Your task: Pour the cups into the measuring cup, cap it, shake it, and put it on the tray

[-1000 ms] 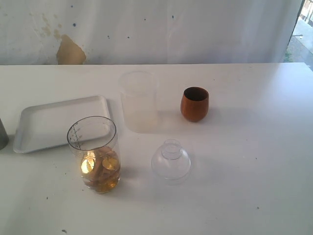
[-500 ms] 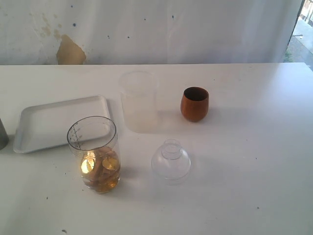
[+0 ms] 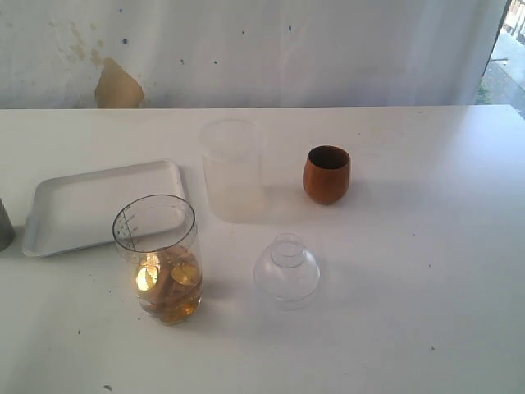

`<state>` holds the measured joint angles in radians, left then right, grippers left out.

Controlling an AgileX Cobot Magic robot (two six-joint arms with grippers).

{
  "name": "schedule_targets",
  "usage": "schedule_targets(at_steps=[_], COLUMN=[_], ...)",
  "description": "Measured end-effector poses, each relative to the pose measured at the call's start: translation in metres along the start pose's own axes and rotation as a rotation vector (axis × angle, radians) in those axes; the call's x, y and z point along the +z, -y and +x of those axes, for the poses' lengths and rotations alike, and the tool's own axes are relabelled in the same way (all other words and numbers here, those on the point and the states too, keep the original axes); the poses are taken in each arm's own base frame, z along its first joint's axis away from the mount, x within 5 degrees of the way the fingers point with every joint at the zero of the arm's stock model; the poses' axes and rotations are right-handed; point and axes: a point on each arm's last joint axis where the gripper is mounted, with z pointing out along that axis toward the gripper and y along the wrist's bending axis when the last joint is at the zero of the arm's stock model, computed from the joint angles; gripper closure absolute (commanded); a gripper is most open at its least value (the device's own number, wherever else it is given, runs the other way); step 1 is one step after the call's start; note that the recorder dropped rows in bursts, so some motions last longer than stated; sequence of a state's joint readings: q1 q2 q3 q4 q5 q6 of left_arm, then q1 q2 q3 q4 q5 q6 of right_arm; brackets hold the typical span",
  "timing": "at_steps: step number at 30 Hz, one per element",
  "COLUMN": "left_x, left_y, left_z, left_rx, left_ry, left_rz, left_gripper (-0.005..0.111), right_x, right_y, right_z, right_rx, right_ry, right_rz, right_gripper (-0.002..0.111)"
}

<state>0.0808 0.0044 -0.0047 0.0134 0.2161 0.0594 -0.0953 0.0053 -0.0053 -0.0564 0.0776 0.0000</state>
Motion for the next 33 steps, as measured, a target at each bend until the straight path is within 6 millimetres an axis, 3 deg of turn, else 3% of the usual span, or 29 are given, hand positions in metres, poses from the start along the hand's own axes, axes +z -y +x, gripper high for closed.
schedule_targets(at_steps=[5,6,8,11,13,14,17,21,27,33], left_x=[0.0,0.0,0.0,0.0,0.0,0.0,0.0,0.0,0.0,0.0], left_y=[0.0,0.0,0.0,0.0,0.0,0.0,0.0,0.0,0.0,0.0], left_z=[0.0,0.0,0.0,0.0,0.0,0.0,0.0,0.0,0.0,0.0], left_rx=[0.0,0.0,0.0,0.0,0.0,0.0,0.0,0.0,0.0,0.0], left_ry=[0.0,0.0,0.002,0.002,0.002,0.002,0.002,0.002,0.002,0.002], left_rz=[0.0,0.0,0.0,0.0,0.0,0.0,0.0,0.0,0.0,0.0], left_gripper=[0.107,0.107,0.107,0.107,0.107,0.107,0.107,0.107,0.107,0.107], right_x=[-0.007,-0.012,-0.014,-0.014,-0.011,-0.009,0.0,0.021,0.063,0.113], right_y=[0.0,0.0,0.001,0.002,0.004,0.005,0.007,0.009,0.005,-0.021], right_z=[-0.035,-0.044,-0.049,-0.066,-0.092,-0.108,-0.144,-0.166,-0.183,-0.178], right_rx=[0.021,0.097,0.286,0.393,0.429,0.431,0.408,0.292,0.159,0.216], right_ry=[0.397,0.511,0.57,0.527,0.5,0.486,0.394,0.135,-0.265,-0.57], right_rz=[-0.003,-0.02,-0.075,-0.096,-0.098,-0.095,-0.069,-0.011,-0.045,-0.325], right_gripper=[0.108,0.108,0.105,0.073,0.045,0.037,0.034,0.034,0.037,0.037])
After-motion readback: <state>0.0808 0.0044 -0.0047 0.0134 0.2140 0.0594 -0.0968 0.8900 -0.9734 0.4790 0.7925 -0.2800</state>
